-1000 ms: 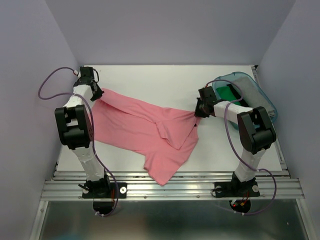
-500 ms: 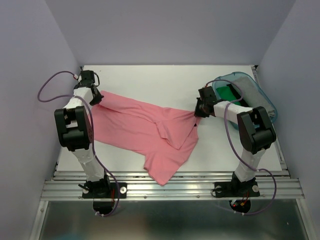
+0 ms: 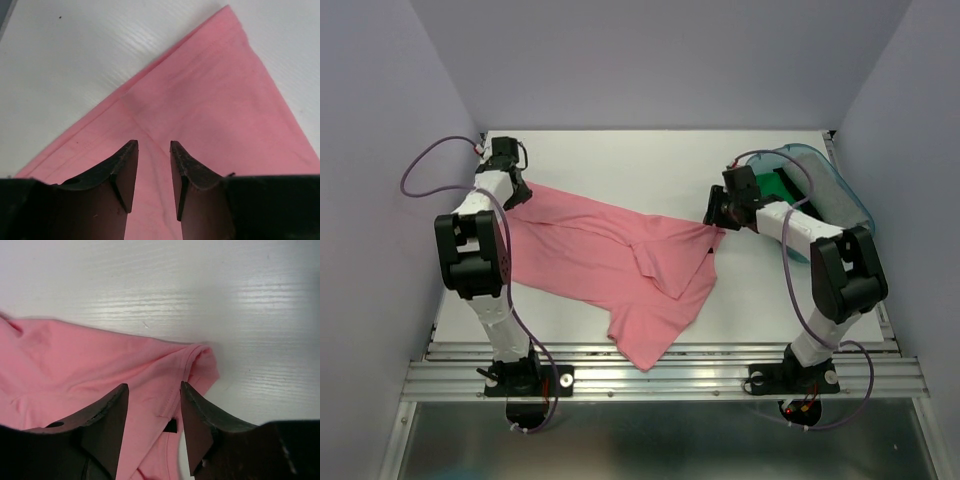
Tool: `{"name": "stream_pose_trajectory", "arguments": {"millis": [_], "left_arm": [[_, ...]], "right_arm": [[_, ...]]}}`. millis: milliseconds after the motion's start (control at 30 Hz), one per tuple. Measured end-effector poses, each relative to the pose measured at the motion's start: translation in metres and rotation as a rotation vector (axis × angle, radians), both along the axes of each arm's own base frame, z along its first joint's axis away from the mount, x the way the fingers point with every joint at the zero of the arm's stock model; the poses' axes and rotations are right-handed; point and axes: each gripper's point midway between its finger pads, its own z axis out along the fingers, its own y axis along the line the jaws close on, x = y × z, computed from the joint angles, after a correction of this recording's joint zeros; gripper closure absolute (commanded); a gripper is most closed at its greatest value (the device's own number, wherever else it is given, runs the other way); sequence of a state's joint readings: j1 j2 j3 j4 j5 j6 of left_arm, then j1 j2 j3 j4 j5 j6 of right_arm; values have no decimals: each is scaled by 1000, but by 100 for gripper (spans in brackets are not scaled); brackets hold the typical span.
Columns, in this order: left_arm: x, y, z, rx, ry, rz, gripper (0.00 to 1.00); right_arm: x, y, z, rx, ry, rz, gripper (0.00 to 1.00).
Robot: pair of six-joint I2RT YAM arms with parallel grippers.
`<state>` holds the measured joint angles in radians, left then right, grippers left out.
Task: Roll the t-shirts
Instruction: Fold the T-shirt at the center of the board.
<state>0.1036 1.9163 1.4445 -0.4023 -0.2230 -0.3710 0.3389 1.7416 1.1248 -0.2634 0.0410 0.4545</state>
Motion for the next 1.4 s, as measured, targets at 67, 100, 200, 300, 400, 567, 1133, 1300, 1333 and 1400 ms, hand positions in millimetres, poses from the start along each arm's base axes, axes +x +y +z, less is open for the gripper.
{"name": "stream_pose_trajectory", "arguments": {"millis": [67, 100, 200, 300, 400, 567, 1133, 1300, 1333, 1400], "left_arm": [[6, -10, 9, 4, -20, -26, 68], [9, -14, 12, 4, -28, -36, 71], [18, -31, 19, -4, -53, -78, 83], [22, -45, 14, -25, -49, -112, 87], [25, -48, 0, -41, -26, -123, 88], [30, -46, -33, -51, 37, -124, 88], [49, -22, -47, -71, 23, -98, 89], [61, -30, -46, -114, 2, -126, 88], [65, -32, -46, -121, -6, -132, 88], [71, -35, -45, -132, -12, -140, 87]], "right_arm": [[0, 4, 10, 7, -22, 9, 49], [0, 8, 15, 11, -32, 18, 54], [-5, 18, 16, 15, -33, 39, 74], [-13, 26, 10, 30, -11, 50, 84], [-23, 27, -1, 35, 26, 52, 91], [-27, 24, -27, 6, 83, 44, 92], [50, -2, -38, -97, 9, -53, 93], [109, -22, -33, -216, -74, -81, 92], [116, -23, -34, -229, -80, -81, 92], [141, -26, -31, -274, -116, -75, 91]]}}
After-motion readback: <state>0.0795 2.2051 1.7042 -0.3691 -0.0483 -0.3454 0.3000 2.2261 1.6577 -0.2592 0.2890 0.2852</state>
